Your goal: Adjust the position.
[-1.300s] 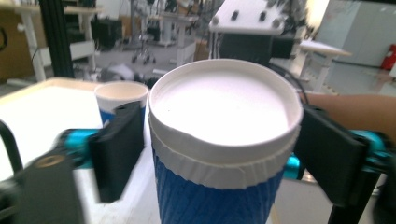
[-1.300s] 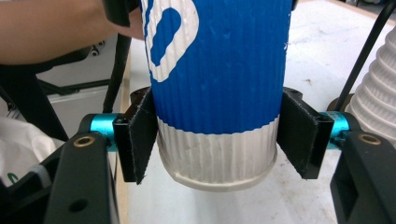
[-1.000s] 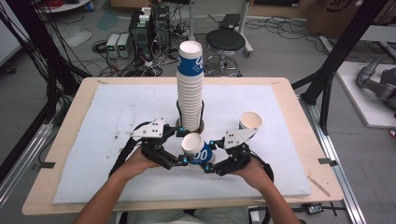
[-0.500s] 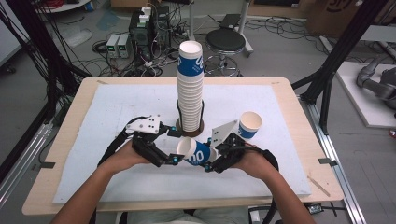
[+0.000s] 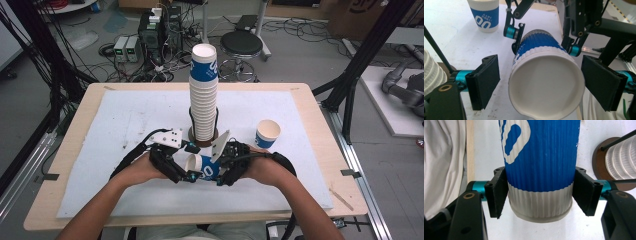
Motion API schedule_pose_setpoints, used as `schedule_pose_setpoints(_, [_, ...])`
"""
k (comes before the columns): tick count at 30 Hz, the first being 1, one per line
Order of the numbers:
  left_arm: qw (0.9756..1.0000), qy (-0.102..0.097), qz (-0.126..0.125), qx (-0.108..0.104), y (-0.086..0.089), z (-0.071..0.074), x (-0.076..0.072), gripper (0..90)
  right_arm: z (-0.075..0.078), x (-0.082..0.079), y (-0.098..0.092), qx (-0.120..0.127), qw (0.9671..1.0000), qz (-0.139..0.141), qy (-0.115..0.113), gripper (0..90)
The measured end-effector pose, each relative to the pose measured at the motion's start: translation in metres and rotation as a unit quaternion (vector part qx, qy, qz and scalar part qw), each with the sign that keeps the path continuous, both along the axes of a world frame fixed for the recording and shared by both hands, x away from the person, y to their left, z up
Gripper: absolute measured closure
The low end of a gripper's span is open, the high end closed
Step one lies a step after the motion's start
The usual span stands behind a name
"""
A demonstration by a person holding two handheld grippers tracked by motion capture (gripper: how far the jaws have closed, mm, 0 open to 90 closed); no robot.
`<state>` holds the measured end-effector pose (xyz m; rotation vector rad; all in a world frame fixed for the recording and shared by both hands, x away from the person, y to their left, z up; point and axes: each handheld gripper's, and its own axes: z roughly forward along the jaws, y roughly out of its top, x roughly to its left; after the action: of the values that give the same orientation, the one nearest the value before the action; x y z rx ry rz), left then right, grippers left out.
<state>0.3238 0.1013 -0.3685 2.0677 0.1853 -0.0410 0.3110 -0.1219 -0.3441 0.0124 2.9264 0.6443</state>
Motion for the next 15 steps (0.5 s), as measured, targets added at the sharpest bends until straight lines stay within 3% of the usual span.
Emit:
schedule_pose_setpoints(4, [0.9999, 0.003, 0.009, 0.007, -0.001, -0.002, 0.001, 16.8, 0.002, -0.002, 0.003, -0.03, 0.9995, 0.0, -0.011, 34.6])
schedule_pose_setpoints(9, [0.9998, 0.007, 0.004, 0.017, -0.005, -0.004, 0.001, 18.6, 0.004, -0.001, 0.006, -0.04, 0.9992, 0.002, -0.01, 34.5])
schedule_pose_setpoints(15, [0.9992, 0.01, -0.012, 0.037, -0.008, -0.007, 0.001, 28.7, 0.005, -0.001, 0.011, -0.072, 0.9971, 0.012, -0.024, 34.5])
